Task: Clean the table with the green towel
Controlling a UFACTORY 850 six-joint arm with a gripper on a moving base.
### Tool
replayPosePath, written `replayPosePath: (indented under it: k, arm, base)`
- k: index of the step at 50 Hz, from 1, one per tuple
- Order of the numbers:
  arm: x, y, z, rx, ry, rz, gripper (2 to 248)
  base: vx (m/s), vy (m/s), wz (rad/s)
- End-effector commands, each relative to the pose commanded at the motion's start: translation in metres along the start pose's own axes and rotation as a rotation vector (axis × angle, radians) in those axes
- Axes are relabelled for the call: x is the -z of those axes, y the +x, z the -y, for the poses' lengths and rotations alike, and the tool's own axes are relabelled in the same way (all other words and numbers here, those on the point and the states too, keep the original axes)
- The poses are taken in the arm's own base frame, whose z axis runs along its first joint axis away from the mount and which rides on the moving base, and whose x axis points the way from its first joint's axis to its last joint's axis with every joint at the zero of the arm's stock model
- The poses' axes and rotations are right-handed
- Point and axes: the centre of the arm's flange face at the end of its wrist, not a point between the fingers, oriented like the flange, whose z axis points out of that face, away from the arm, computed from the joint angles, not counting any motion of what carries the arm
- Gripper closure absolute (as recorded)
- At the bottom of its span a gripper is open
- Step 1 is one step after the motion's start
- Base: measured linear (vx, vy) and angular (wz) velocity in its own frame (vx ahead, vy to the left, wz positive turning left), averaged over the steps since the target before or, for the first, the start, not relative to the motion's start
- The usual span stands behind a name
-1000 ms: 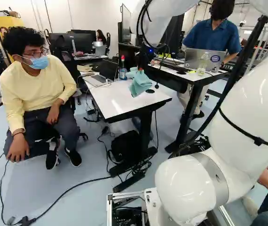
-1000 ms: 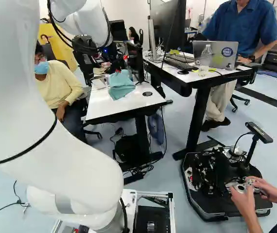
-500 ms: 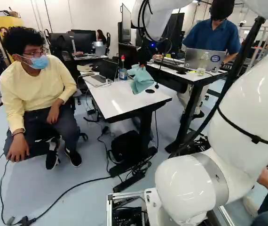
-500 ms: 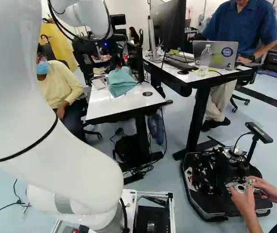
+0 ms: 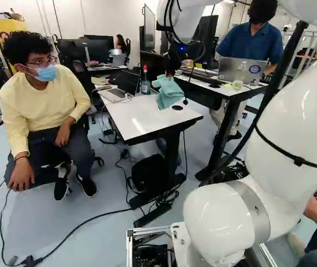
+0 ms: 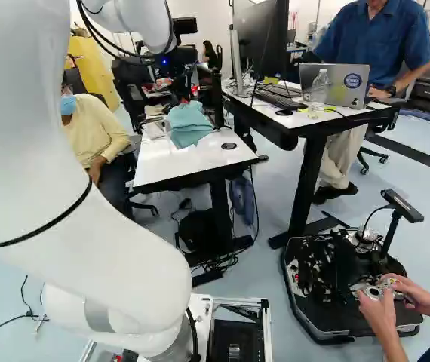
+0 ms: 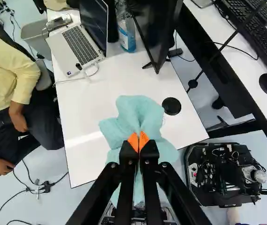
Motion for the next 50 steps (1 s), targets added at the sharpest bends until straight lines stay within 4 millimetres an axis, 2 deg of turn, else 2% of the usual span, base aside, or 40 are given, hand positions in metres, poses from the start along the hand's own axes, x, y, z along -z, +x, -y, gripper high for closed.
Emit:
replayPosePath:
  k: [50]
  arm:
    - [-0.027,0.035,-0.031,-0.048,-0.035,0.022,225]
  base:
    - [0.0,0.0,0.0]
